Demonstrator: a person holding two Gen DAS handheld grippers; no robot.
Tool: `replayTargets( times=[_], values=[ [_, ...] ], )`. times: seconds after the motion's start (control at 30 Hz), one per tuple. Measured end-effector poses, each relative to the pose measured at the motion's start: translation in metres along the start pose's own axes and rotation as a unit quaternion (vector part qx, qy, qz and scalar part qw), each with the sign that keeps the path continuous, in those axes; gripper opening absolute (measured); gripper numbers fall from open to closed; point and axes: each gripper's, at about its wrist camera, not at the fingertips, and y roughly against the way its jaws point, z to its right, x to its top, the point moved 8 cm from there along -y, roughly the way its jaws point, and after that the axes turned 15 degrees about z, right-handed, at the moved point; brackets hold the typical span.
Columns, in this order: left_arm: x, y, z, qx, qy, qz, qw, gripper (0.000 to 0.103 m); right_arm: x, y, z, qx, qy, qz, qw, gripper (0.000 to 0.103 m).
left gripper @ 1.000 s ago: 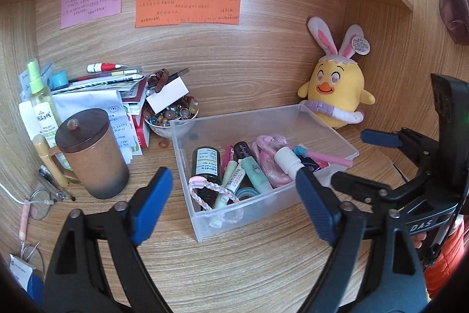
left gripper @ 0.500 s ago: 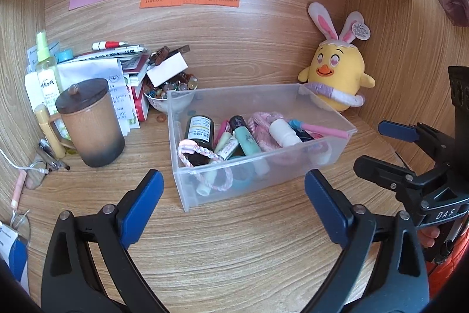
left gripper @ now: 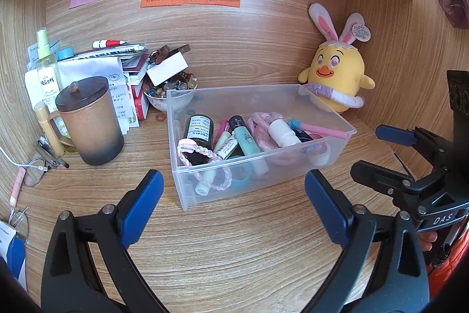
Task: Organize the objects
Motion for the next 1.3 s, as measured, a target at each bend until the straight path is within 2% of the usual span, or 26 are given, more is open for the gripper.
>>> replayTargets(
  times=[1.3],
  values=[
    [-0.0030,-0.0007,0.0007,-0.011,0.007,-0.006,0.9999,0.099,0.0033,0.0017,-0.0012,0.000,0.007,0.007,1.000,0.103]
  ],
)
